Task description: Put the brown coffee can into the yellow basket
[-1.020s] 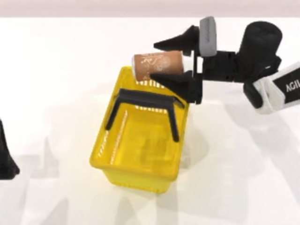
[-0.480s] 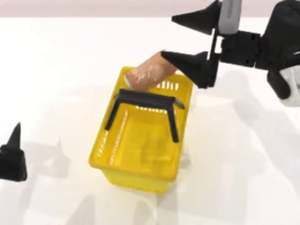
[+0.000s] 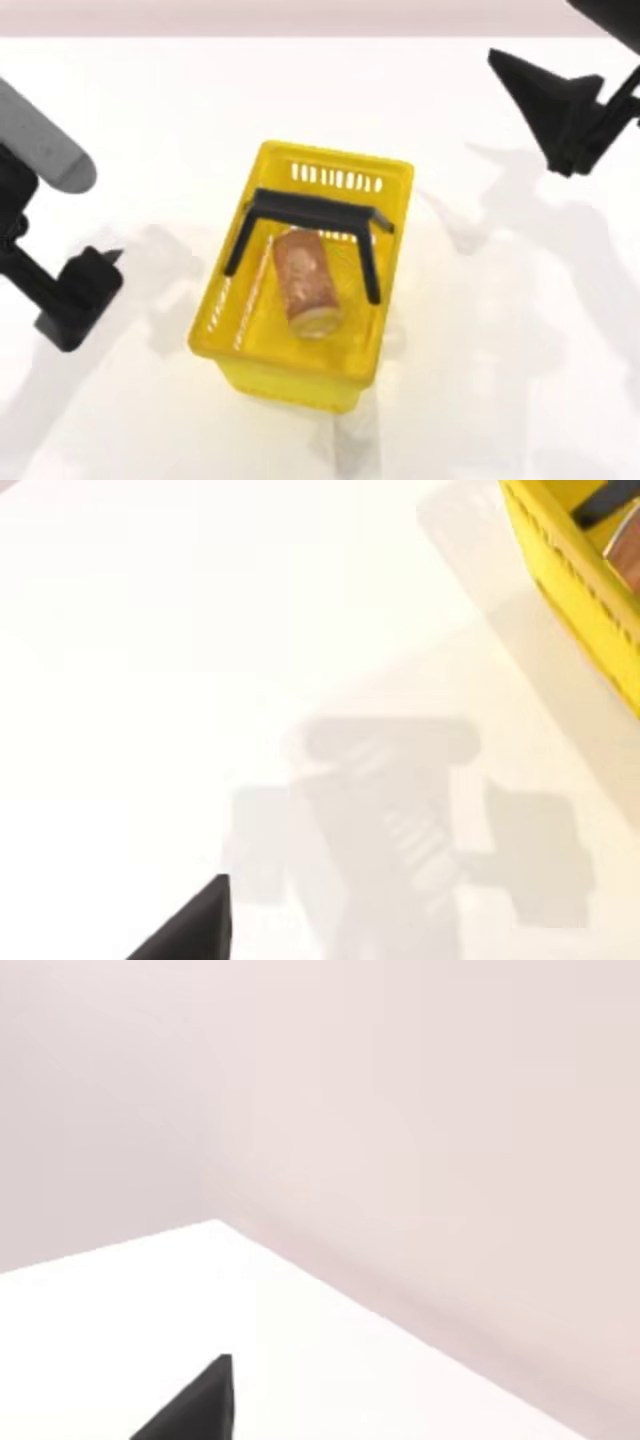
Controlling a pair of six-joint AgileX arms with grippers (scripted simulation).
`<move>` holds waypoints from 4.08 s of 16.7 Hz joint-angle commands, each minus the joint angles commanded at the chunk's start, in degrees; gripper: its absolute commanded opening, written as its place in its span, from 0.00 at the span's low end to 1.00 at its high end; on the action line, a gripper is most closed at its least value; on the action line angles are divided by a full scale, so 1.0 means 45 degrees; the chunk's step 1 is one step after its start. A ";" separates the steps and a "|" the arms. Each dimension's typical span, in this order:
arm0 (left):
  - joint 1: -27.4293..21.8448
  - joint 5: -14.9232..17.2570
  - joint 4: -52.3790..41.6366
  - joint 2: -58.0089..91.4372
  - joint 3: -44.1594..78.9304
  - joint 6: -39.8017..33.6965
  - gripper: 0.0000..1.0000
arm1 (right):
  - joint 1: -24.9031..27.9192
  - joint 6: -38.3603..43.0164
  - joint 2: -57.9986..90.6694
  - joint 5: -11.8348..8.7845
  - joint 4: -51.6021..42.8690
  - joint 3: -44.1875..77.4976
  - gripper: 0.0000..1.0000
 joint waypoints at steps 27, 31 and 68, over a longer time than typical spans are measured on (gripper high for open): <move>-0.4511 -0.0581 -0.9161 1.5825 1.4352 0.8091 1.00 | -0.2398 0.0028 -1.6804 0.8189 -0.8403 -0.8994 1.00; -0.4516 -0.0582 -0.8706 1.5769 1.3842 0.8083 1.00 | -0.2398 0.0028 -1.6804 0.8189 -0.8403 -0.8994 1.00; -0.4516 -0.0582 -0.8706 1.5769 1.3842 0.8083 0.00 | -0.2398 0.0028 -1.6804 0.8189 -0.8403 -0.8994 1.00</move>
